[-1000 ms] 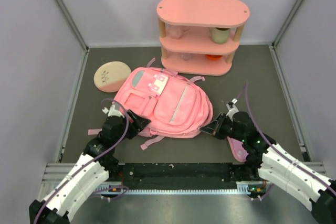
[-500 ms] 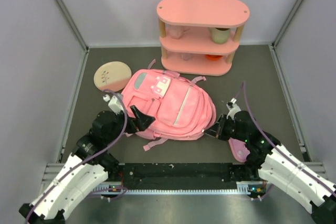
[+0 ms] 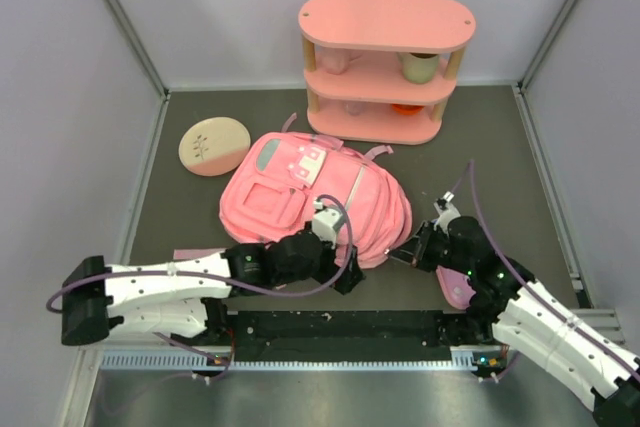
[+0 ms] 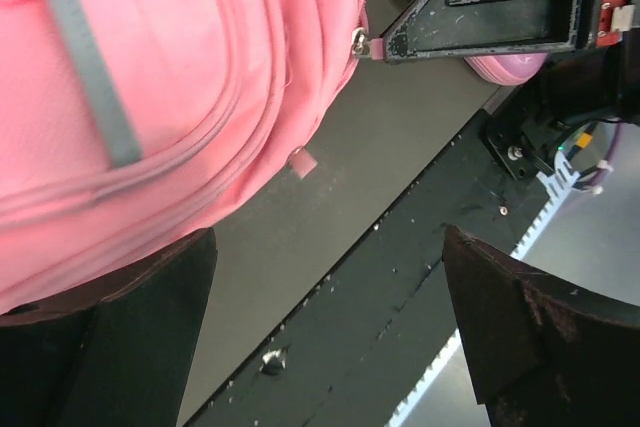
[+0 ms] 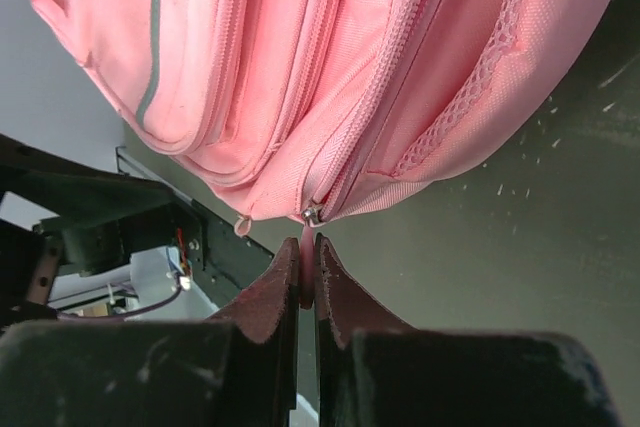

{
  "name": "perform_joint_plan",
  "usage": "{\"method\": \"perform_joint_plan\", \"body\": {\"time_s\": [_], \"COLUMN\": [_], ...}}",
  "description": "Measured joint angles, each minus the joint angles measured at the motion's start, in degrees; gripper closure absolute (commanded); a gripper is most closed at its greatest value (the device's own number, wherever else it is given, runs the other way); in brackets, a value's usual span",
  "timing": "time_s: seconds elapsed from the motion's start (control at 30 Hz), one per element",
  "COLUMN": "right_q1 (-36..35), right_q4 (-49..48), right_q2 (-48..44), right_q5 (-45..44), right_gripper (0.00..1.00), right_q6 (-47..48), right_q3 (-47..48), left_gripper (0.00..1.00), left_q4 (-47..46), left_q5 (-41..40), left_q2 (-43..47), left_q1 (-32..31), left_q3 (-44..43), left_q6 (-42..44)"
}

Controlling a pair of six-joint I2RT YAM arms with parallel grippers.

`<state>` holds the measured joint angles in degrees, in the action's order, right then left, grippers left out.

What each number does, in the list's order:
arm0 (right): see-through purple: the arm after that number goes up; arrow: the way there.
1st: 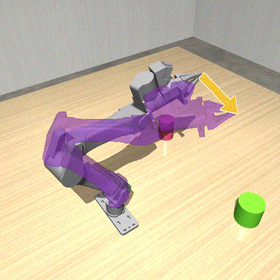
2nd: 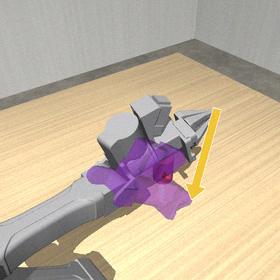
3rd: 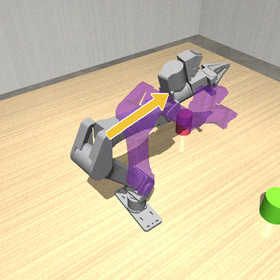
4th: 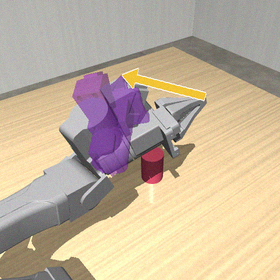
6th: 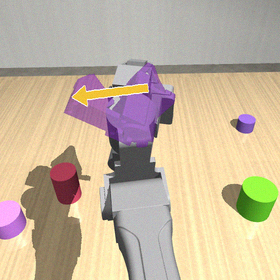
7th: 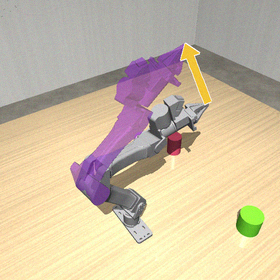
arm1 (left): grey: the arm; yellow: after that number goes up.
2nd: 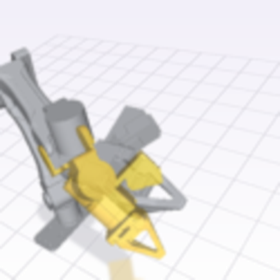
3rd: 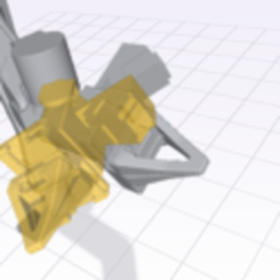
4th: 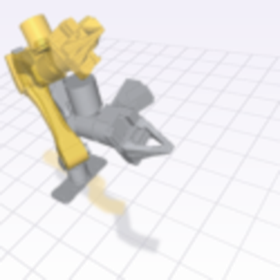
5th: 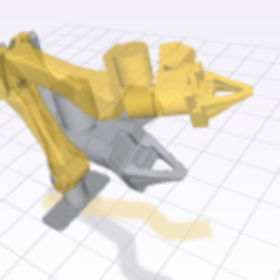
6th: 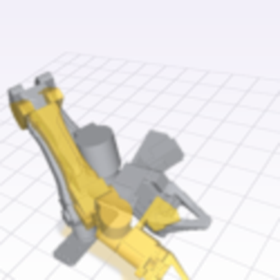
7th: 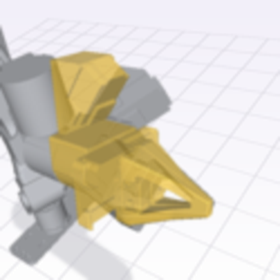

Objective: Pack the student bag
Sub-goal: Zip the student bag at the center of the board.

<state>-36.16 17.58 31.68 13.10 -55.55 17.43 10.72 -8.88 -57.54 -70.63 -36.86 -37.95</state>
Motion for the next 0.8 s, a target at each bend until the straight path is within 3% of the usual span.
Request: {"method": "perform_joint_plan", "body": {"time_s": [0.43, 0.57, 0.67, 0.8], "right_q1": [0.0, 0.0, 0.0, 0.0], "right_q4": [2.4, 2.6, 2.9, 3.4], "right_q2": [-3.9, -3.9, -3.9, -3.9], "right_q5": [0.1, -0.1, -0.4, -0.9], "right_gripper": [1.0, 1.0, 1.0, 1.0], "right_q6": [-0.7, -1.2, -2.2, -4.2], "right_q3": [-0.1, -0.1, 0.0, 0.0], "left_gripper": [0.02, 0.12, 0.31, 0.41], "left_q4": [-11.8, -13.7, -15.3, -16.9], "left_q5": [-4.9, -3.5, -2.6, -2.6], "left_q2": [-18.8, -22.5, -23.1, -23.3], "left_q1": [-2.6, -2.6, -2.6, -2.4], "left_q3": [-11.1, -10.8, -9.1, -6.9], "left_q6": [18.7, 20.6, 20.6, 20.6]}}
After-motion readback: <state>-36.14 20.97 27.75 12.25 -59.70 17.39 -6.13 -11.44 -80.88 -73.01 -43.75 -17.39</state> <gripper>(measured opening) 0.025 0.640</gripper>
